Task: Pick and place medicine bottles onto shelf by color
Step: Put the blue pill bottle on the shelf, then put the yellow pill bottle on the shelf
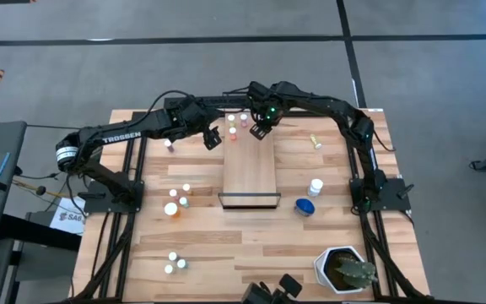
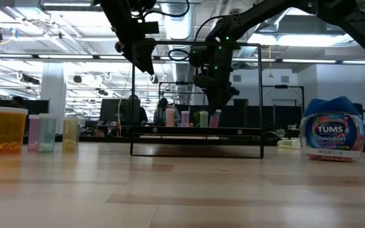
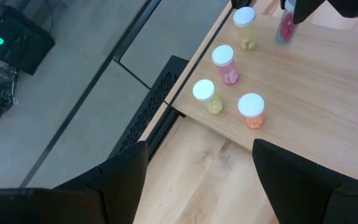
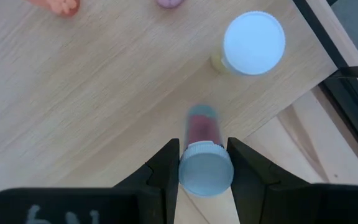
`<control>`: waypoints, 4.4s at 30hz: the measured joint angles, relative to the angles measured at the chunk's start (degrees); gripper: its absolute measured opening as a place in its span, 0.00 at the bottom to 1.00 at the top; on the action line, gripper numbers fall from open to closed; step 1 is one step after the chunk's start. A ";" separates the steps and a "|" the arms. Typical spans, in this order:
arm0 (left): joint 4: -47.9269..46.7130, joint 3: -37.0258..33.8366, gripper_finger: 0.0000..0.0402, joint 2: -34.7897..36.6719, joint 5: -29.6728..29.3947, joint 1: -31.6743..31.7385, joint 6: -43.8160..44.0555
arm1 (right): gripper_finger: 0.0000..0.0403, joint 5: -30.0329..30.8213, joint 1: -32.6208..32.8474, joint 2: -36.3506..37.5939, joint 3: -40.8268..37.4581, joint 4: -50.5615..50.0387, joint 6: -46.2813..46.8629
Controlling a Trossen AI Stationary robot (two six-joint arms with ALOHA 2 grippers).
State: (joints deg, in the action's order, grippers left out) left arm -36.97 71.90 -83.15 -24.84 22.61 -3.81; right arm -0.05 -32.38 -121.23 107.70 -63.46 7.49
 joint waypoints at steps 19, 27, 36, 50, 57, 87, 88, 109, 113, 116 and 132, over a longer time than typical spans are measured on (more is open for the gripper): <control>-0.02 0.00 0.69 0.00 0.02 0.00 0.00 | 0.50 0.02 0.02 0.00 0.00 2.63 -1.77; -0.04 0.00 0.69 0.00 0.01 0.00 0.00 | 0.53 0.07 -0.09 0.04 2.38 0.83 -3.48; -0.12 0.00 0.69 0.00 0.46 0.00 -0.13 | 0.50 7.04 -0.12 1.66 6.19 -4.90 -4.57; 0.01 0.00 0.69 -0.04 8.07 -0.10 -1.27 | 0.48 10.90 -1.17 17.54 -8.37 -6.20 0.71; 0.98 0.00 0.69 -0.04 8.09 -0.11 -2.21 | 0.47 10.84 -1.14 30.26 -32.53 1.56 11.93; 4.66 0.02 0.69 -0.13 10.10 -0.08 -0.44 | 0.40 14.09 -10.38 35.67 -57.65 21.27 22.61; 4.65 0.02 0.69 -0.13 10.11 -0.07 -0.48 | 0.40 13.87 -10.82 35.65 -58.08 22.09 22.53; 4.79 0.02 0.69 -0.13 10.12 -0.07 -2.16 | 0.39 11.74 -14.04 35.65 -65.00 32.90 22.44; 4.79 0.02 0.69 -0.13 10.12 -0.07 -2.16 | 0.39 11.72 -14.32 35.65 -65.00 34.46 21.15; 4.79 0.02 0.69 -0.13 10.12 -0.07 -2.14 | 0.39 11.72 -14.29 35.65 -65.00 34.99 20.50; 4.67 0.02 0.69 -0.13 10.12 -0.05 -2.10 | 0.39 10.40 -14.03 35.65 -68.92 39.69 20.59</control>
State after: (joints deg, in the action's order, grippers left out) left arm -32.30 71.92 -83.29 -14.72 22.56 -5.91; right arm 10.35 -46.41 -85.58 38.78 -23.77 28.08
